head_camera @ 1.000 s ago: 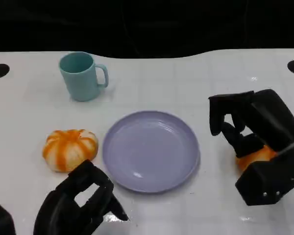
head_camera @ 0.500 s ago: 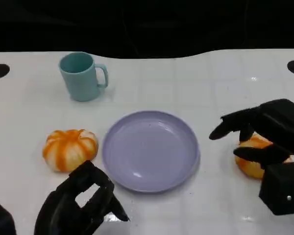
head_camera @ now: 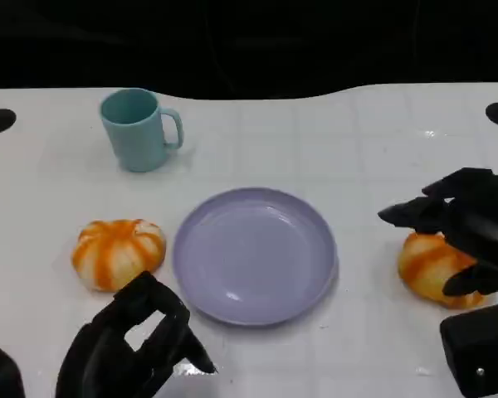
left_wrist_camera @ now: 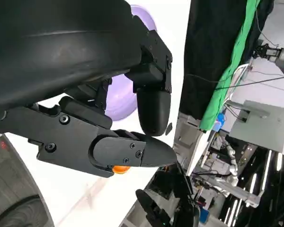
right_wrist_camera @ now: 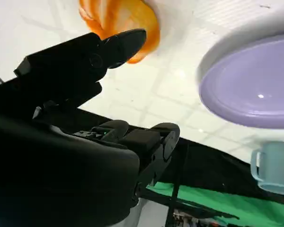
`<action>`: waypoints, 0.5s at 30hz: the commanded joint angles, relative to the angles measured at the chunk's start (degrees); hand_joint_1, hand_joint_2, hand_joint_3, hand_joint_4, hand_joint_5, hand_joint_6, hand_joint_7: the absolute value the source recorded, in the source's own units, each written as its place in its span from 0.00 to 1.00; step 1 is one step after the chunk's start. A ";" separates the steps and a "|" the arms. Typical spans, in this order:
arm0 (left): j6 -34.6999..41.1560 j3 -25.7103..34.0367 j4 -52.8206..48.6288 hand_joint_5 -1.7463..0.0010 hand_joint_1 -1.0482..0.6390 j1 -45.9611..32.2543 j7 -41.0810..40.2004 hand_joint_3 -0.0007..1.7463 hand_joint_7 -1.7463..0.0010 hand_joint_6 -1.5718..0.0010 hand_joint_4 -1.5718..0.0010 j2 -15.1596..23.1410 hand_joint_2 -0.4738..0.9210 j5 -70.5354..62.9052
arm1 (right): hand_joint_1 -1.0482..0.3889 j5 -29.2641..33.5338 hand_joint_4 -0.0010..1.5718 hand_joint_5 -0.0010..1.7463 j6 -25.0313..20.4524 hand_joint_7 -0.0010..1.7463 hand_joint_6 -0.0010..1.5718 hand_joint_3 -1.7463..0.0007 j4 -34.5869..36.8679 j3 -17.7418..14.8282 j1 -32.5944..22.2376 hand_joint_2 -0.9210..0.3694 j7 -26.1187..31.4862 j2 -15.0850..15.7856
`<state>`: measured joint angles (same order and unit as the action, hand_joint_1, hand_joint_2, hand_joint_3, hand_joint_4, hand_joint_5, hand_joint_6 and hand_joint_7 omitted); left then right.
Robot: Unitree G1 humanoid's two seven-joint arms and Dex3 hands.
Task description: Grasp the bread from the table and place it into the plate.
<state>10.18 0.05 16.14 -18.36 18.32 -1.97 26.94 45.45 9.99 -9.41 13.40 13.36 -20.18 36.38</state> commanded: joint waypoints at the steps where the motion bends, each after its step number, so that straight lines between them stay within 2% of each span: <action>1: -0.23 0.34 -0.33 0.00 0.26 0.28 0.22 0.16 0.05 0.69 0.57 0.62 1.00 0.11 | 0.55 1.64 0.18 0.11 -0.20 0.01 0.27 1.00 3.65 1.56 1.11 0.17 0.94 -0.48; 8: -0.67 0.55 -0.99 0.00 0.26 0.45 0.47 0.16 0.04 0.69 0.57 0.91 1.00 -0.17 | 0.62 1.55 0.20 0.09 -0.14 0.01 0.29 1.00 12.29 4.05 4.25 0.16 3.01 -3.12; 15: -1.40 0.75 -2.19 0.00 0.26 0.78 0.84 0.15 0.04 0.69 0.56 0.96 1.00 -0.38 | 0.62 3.37 0.22 0.07 -0.94 0.00 0.30 1.00 20.16 7.02 7.76 0.15 5.83 -5.63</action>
<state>9.73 0.40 14.46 -17.56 18.71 -1.60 26.92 48.00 9.65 8.33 19.50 19.44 -15.49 31.17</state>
